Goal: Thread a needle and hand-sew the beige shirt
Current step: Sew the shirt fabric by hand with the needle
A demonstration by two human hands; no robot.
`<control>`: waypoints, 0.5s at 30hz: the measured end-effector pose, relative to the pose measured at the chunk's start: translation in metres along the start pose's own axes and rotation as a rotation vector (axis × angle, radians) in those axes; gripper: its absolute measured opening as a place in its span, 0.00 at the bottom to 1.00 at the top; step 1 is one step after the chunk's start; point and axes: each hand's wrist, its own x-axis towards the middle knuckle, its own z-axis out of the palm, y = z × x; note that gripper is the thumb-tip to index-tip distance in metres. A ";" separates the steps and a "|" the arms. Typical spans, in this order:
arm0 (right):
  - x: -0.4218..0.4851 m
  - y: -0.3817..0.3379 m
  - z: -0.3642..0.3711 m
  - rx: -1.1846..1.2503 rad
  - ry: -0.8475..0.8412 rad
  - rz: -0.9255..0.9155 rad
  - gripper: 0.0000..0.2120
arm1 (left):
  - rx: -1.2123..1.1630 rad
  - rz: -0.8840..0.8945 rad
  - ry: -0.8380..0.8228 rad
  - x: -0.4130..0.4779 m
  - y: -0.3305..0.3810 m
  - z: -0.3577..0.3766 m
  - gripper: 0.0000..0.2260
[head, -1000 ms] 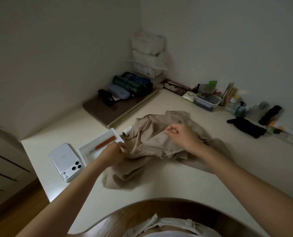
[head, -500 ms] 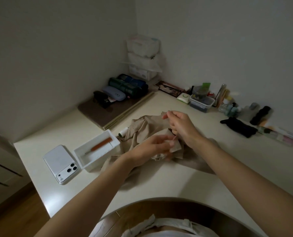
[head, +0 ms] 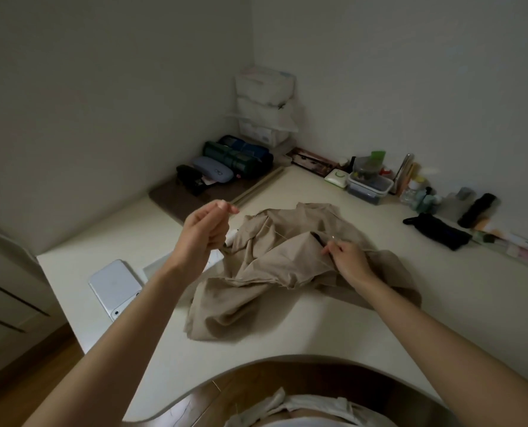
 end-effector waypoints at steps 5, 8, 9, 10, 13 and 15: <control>-0.019 -0.008 0.024 0.086 -0.165 -0.154 0.06 | 0.418 0.003 0.020 -0.005 0.000 -0.004 0.17; -0.024 -0.008 0.040 -0.119 -0.275 -0.225 0.16 | 0.890 -0.033 -0.039 -0.005 -0.018 -0.013 0.13; -0.025 -0.006 0.044 -0.190 -0.310 -0.247 0.20 | 1.062 -0.061 -0.084 -0.006 -0.026 -0.017 0.09; -0.027 -0.005 0.048 -0.252 -0.332 -0.254 0.22 | 1.212 -0.098 -0.129 -0.008 -0.033 -0.019 0.07; -0.030 -0.002 0.057 -0.374 -0.314 -0.269 0.20 | 1.464 -0.169 -0.218 -0.016 -0.059 -0.027 0.15; -0.031 -0.002 0.062 -0.429 -0.268 -0.301 0.14 | 1.536 -0.232 -0.208 -0.017 -0.071 -0.031 0.17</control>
